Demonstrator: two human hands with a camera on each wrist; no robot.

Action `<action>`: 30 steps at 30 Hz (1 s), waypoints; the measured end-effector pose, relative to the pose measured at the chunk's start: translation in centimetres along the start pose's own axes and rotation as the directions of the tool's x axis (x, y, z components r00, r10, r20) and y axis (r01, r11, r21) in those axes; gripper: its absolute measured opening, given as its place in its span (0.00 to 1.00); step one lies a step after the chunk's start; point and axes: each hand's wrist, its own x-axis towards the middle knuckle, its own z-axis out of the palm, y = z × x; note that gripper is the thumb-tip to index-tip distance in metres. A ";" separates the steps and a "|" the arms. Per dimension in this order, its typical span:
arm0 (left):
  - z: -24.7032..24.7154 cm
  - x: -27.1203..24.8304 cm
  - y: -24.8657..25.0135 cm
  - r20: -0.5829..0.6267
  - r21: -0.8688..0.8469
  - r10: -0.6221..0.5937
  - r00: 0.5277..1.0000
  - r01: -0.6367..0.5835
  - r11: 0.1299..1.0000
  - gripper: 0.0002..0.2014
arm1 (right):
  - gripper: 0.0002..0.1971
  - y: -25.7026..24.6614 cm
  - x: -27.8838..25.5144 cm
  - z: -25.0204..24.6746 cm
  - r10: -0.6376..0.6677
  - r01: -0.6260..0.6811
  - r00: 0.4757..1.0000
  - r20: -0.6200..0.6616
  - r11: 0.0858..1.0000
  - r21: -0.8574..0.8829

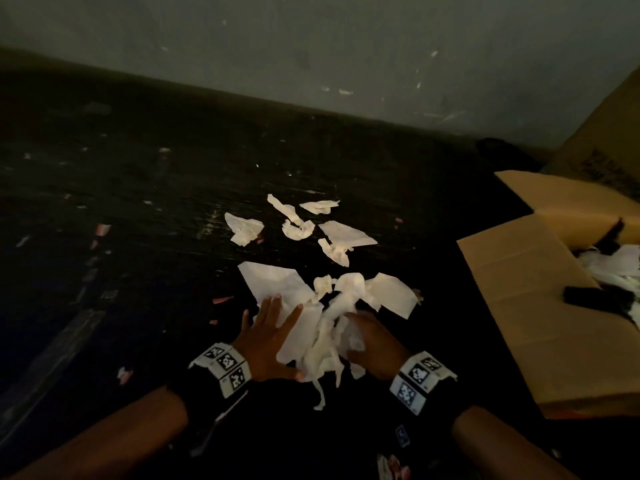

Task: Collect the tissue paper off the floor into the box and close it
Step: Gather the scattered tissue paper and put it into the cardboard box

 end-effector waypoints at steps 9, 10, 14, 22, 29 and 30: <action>-4.4 -0.6 -4.1 -0.133 -0.145 -0.008 0.991 -0.012 0.989 0.65 | 0.21 -1.8 4.4 -6.8 -0.155 0.167 0.965 -0.211 0.985 0.039; -5.2 -0.6 -4.8 -0.172 -0.161 -0.023 0.985 -0.005 0.987 0.64 | 0.22 -1.5 5.2 -8.0 -0.146 0.158 0.964 -0.224 0.987 0.035; -8.0 1.5 -7.8 -0.251 -0.236 -0.141 0.957 0.081 0.968 0.65 | 0.29 -0.7 10.3 -11.0 -0.108 0.111 0.976 -0.187 0.994 0.005; -10.6 7.8 -12.1 -0.180 -0.263 -0.243 0.953 0.191 0.946 0.64 | 0.50 -3.9 23.4 -12.6 -0.008 0.007 1.000 -0.008 0.993 -0.118; -10.6 10.9 -12.5 -0.060 -0.288 -0.219 0.974 0.193 0.938 0.62 | 0.41 -5.2 29.2 -10.4 -0.172 0.249 0.955 0.241 0.905 -0.344; -10.4 10.7 -12.1 -0.059 -0.325 -0.195 0.979 0.166 0.931 0.62 | 0.36 -5.0 28.7 -10.0 -0.255 0.328 0.934 0.249 0.889 -0.320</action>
